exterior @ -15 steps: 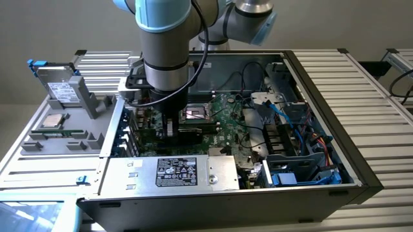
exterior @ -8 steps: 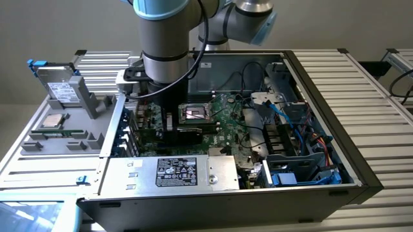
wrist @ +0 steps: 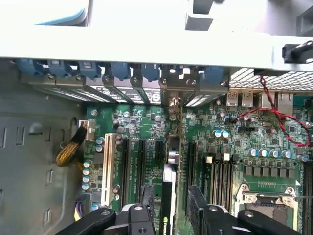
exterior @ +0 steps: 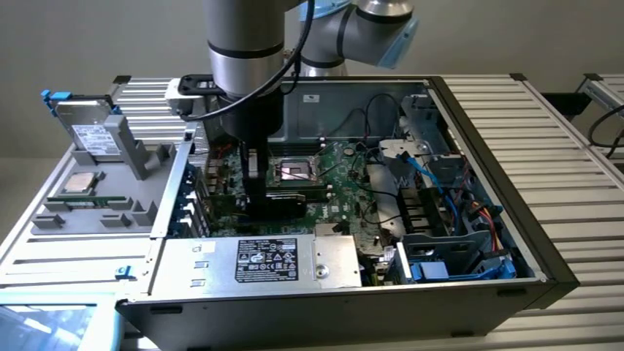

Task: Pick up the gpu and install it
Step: 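Insert the gpu into the slot, then press down on the gpu until it lock into place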

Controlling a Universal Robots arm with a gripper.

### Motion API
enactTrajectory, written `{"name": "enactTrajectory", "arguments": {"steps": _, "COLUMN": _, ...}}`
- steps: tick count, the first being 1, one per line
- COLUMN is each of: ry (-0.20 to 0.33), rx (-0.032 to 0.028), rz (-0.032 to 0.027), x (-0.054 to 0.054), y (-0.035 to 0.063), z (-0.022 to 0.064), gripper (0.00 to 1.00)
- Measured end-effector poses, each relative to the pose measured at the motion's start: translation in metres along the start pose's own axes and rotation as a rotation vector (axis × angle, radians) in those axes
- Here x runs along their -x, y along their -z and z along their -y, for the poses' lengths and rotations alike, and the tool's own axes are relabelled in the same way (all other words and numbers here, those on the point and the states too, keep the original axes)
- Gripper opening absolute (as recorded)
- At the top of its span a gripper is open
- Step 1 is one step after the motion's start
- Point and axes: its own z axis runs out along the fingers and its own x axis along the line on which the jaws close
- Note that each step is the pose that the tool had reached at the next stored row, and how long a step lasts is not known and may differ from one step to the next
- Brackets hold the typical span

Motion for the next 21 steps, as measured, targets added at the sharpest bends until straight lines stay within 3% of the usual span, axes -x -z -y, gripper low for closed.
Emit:
{"name": "enactTrajectory", "arguments": {"steps": 2, "ry": -0.001, "rx": 0.0001, "rz": -0.0010, "x": -0.0002, "y": 0.0077, "z": -0.0004, "gripper": 0.42}}
{"name": "enactTrajectory", "arguments": {"steps": 17, "ry": 0.000, "rx": 0.0000, "rz": -0.0009, "x": -0.0002, "y": 0.0078, "z": -0.0003, "gripper": 0.42}}
{"name": "enactTrajectory", "arguments": {"steps": 19, "ry": 0.000, "rx": 0.0000, "rz": -0.0009, "x": -0.0002, "y": 0.0078, "z": -0.0004, "gripper": 0.41}}
{"name": "enactTrajectory", "arguments": {"steps": 21, "ry": 0.000, "rx": 0.0000, "rz": -0.0009, "x": -0.0002, "y": 0.0078, "z": -0.0003, "gripper": 0.27}}
